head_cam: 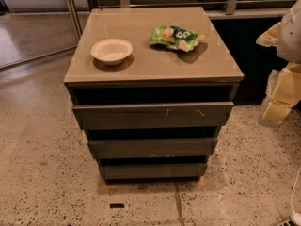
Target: Open top drawer
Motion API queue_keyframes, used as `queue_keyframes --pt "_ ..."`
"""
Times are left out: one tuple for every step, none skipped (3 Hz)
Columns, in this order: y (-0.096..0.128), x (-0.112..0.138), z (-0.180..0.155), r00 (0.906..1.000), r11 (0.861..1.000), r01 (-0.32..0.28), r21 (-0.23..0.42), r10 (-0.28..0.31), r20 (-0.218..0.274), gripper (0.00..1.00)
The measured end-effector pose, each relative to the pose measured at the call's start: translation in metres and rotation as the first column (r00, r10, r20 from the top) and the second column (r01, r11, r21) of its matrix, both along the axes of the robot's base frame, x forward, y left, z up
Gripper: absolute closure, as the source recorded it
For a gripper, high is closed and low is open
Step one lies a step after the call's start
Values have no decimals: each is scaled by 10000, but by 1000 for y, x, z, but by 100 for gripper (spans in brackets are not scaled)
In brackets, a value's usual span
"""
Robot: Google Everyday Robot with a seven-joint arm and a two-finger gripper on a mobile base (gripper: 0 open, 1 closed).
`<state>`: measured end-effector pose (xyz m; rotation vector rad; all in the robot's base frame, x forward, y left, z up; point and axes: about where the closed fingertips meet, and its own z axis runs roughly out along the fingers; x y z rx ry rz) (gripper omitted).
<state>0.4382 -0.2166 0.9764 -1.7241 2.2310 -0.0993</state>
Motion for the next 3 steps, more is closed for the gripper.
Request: queue_keyframes --pt "1 3 -1 9998 10000 -7 14 7 214 0" --pt "7 17 -26 9995 9991 -53 417 40 329 0" --pt "21 40 -59 9990 9961 -224 854 190 408 0"
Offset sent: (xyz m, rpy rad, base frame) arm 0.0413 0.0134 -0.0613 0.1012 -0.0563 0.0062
